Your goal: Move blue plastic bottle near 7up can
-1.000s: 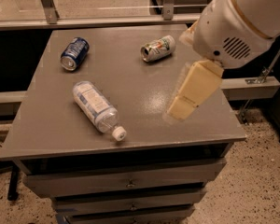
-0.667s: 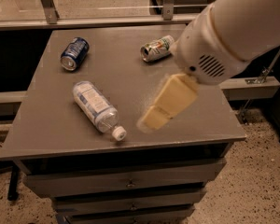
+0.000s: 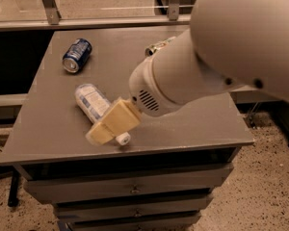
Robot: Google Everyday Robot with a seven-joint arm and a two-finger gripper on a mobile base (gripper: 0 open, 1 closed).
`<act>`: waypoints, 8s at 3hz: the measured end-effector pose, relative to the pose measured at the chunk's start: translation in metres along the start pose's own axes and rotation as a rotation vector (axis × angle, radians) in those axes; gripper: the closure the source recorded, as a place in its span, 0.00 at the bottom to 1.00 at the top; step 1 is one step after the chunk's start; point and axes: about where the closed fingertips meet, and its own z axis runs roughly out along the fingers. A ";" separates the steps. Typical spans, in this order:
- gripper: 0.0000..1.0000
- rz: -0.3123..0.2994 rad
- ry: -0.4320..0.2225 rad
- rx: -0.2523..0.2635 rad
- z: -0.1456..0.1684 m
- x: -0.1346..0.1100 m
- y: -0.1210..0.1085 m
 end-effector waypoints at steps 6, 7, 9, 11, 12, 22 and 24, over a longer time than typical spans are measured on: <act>0.41 0.122 -0.059 -0.002 0.119 0.013 -0.006; 0.64 0.151 -0.055 -0.003 0.122 0.013 -0.006; 1.00 0.154 0.005 0.084 0.089 0.039 -0.048; 1.00 0.175 0.111 0.233 0.026 0.093 -0.119; 1.00 0.210 0.131 0.291 0.003 0.116 -0.154; 0.13 0.257 0.087 0.379 0.022 0.100 -0.251; 0.00 0.257 0.083 0.385 0.023 0.098 -0.254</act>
Offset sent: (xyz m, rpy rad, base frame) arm 0.0414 0.0259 -0.0918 0.0216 -0.0027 -0.0725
